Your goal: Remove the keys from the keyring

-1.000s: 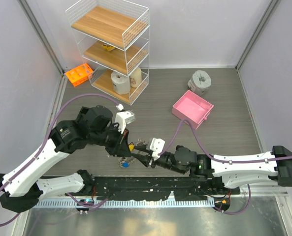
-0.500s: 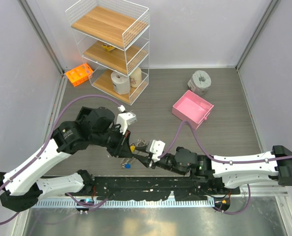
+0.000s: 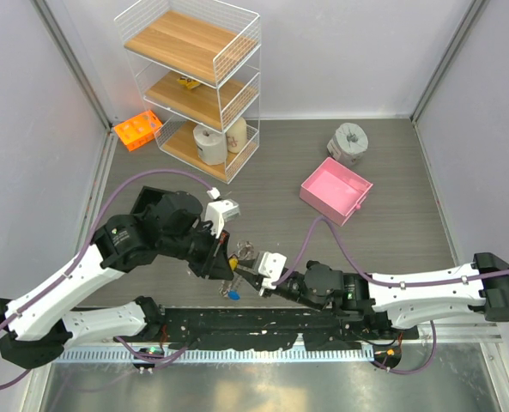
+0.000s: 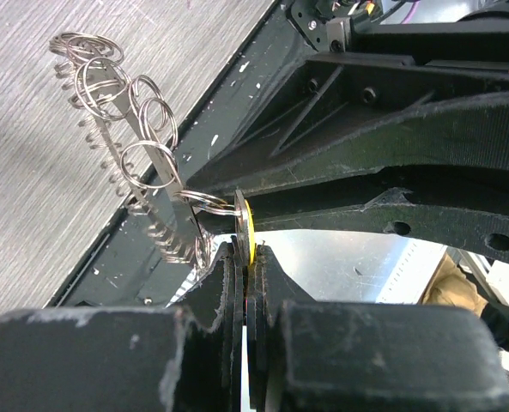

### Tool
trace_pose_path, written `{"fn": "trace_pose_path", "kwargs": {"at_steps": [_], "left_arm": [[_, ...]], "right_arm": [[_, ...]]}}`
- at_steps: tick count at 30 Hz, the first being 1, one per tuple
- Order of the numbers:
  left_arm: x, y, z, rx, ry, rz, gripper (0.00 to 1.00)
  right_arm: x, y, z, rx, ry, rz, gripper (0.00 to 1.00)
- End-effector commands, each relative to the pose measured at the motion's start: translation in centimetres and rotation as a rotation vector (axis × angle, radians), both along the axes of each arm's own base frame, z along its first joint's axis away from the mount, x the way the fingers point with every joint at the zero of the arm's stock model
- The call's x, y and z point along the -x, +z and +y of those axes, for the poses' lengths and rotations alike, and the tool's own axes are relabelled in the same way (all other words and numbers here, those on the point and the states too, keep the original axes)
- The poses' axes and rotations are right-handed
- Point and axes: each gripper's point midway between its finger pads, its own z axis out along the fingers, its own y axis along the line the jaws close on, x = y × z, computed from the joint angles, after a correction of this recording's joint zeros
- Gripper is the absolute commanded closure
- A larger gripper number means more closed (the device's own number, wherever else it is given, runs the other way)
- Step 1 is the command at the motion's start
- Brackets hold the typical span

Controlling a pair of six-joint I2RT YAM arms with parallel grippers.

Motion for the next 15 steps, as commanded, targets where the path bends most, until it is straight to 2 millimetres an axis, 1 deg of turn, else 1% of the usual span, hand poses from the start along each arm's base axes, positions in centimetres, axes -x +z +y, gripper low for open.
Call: {"fn": "trace_pose_path", "kwargs": {"at_steps": [1, 4, 5, 8, 12, 13, 15], "left_arm": [[1.1, 1.4, -1.4, 0.084, -0.047, 0.038, 1.0], [1.0, 1.9, -1.6, 0.089, -0.049, 0.039, 1.0], [0.8, 2.1, -1.6, 0.088, -0.042, 0.031, 1.0], [-0.1, 2.8, -1.5, 0.093, 0.015, 0.008, 1.0], [-0.9, 3.6, -1.8, 0.134, 0.056, 0.038, 1.0], [-1.1, 3.6, -1.9, 0.135, 0.064, 0.045, 1.0], [-1.4, 3.5, -1.8, 0.133, 0.077, 0.058, 1.0]], "right_arm": [[-0.6, 4.4, -0.3, -0.12, -0.059, -0.071, 0.79], [0.0, 4.2, -0.4, -0.118, -0.046, -0.096, 0.94], [0.0, 4.2, -0.5, -0.116, -0.046, -0.103, 0.95], [0.5, 3.4, -0.7, -0.102, -0.034, -0.11, 0.95], [1.4, 2.8, -1.0, -0.094, 0.002, -0.132, 0.95], [1.6, 3.1, -1.1, -0.1, 0.009, -0.143, 0.95], [2.1, 2.8, -1.4, -0.095, 0.023, -0.165, 0.95]]}}
